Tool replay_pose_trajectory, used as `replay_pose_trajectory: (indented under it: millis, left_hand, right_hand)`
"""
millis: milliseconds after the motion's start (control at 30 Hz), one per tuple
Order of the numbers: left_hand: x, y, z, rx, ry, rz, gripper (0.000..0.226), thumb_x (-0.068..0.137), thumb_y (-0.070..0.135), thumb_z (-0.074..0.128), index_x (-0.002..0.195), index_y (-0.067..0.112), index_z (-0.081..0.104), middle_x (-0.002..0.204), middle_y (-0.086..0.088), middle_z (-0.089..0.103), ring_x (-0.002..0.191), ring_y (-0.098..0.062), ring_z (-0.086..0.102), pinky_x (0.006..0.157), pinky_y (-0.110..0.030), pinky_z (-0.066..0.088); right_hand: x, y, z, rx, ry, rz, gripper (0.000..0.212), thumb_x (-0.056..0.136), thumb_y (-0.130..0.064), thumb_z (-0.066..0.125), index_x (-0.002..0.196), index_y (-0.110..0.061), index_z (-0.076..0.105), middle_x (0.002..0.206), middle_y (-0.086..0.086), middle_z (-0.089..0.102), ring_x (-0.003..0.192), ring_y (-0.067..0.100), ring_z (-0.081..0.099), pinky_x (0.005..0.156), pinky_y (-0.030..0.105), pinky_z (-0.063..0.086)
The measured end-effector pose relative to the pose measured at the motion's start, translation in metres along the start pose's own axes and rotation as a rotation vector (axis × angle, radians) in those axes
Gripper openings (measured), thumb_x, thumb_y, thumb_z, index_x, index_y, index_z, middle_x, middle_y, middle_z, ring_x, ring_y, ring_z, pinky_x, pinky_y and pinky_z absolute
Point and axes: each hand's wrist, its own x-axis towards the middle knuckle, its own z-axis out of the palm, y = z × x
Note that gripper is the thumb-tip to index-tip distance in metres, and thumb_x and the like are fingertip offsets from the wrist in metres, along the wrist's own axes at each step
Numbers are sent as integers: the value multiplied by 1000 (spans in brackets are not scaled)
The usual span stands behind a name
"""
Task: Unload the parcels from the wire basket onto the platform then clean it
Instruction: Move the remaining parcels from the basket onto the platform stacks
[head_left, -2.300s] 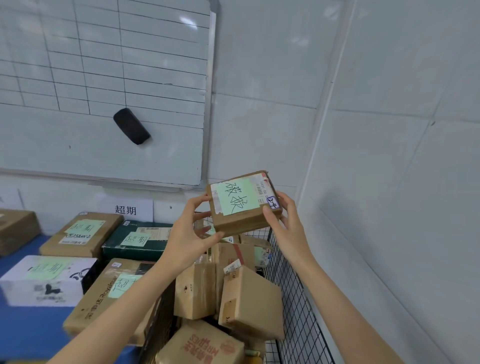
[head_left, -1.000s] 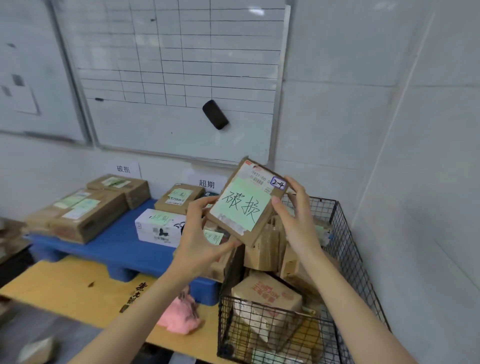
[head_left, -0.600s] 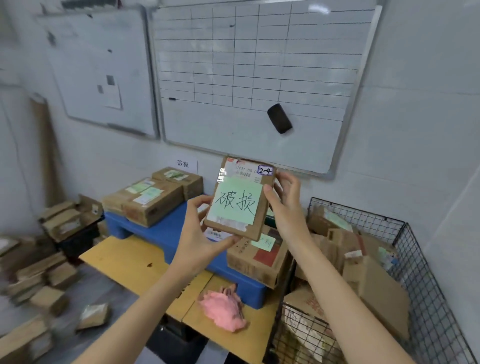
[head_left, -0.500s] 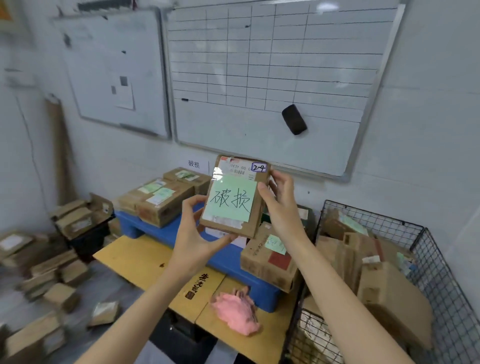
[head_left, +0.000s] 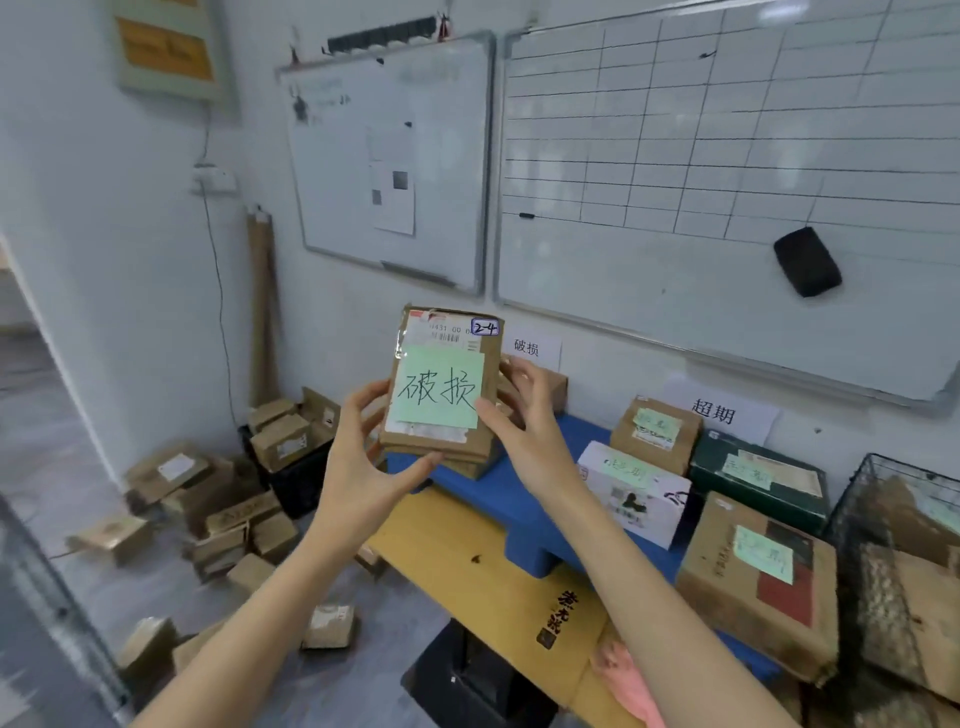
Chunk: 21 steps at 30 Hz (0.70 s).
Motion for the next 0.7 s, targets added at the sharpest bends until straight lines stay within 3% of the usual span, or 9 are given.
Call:
replay_pose_trajectory:
  millis: [67, 133, 233, 300, 400, 467, 633, 700]
  left_hand:
    - [8, -12, -19, -4, 1, -8, 84, 65, 37, 88, 135, 29, 41, 130, 30, 53, 125, -3, 52, 92, -17, 47]
    - [18, -25, -33, -17, 3, -10, 84, 64, 41, 83, 135, 29, 41, 131, 28, 53, 124, -3, 53, 93, -20, 49]
    - [32, -46, -48, -40, 14, -18, 82, 65, 38, 82, 135, 27, 41, 128, 31, 54, 122, 0, 54, 89, -12, 48]
    - [40, -62, -54, -50, 27, -35, 82, 64, 38, 81, 135, 28, 41, 127, 32, 54, 121, 2, 54, 87, -9, 47]
    - [59, -87, -59, -44, 40, -52, 81, 67, 30, 83, 136, 26, 40, 127, 32, 54, 121, 3, 54, 87, -8, 47]
    - [76, -103, -61, -43, 39, -49, 82, 67, 32, 82, 136, 25, 40, 127, 33, 54, 121, 2, 54, 88, -10, 47]
    - [125, -147, -66, -17, 52, -79, 83, 65, 45, 79, 137, 32, 40, 132, 30, 51, 125, -1, 51, 92, -19, 47]
    - [151, -167, -68, 16, 51, -97, 82, 65, 49, 79, 137, 38, 40, 134, 29, 50, 126, -1, 50, 99, -28, 45]
  right_hand:
    - [11, 7, 21, -3, -24, 26, 44, 97, -24, 62, 125, -48, 37, 136, -27, 49, 133, -4, 42, 110, 30, 41]
    - [20, 13, 37, 4, -56, 52, 43, 98, -23, 60, 125, -49, 37, 125, -41, 51, 126, -15, 42, 103, 21, 43]
    - [36, 23, 56, -10, -120, 67, 47, 99, -24, 59, 134, -44, 35, 118, -49, 47, 112, -28, 42, 89, 7, 42]
    - [50, 31, 68, -34, -152, 91, 54, 97, -34, 60, 139, -51, 31, 128, -45, 43, 122, -20, 40, 100, 14, 40]
    - [74, 48, 80, -38, -202, 134, 63, 91, -47, 63, 140, -60, 25, 136, -37, 41, 133, -5, 42, 115, 37, 37]
    - [92, 60, 86, -44, -235, 168, 68, 96, -41, 61, 146, -57, 18, 139, -33, 42, 131, -11, 41, 117, 38, 34]
    - [151, 88, 98, -49, -261, 171, 69, 97, -40, 59, 147, -56, 15, 155, -22, 33, 144, 2, 26, 117, 32, 26]
    - [180, 102, 102, -52, -263, 175, 70, 96, -44, 60, 150, -53, 16, 155, -23, 32, 145, 2, 25, 120, 37, 25]
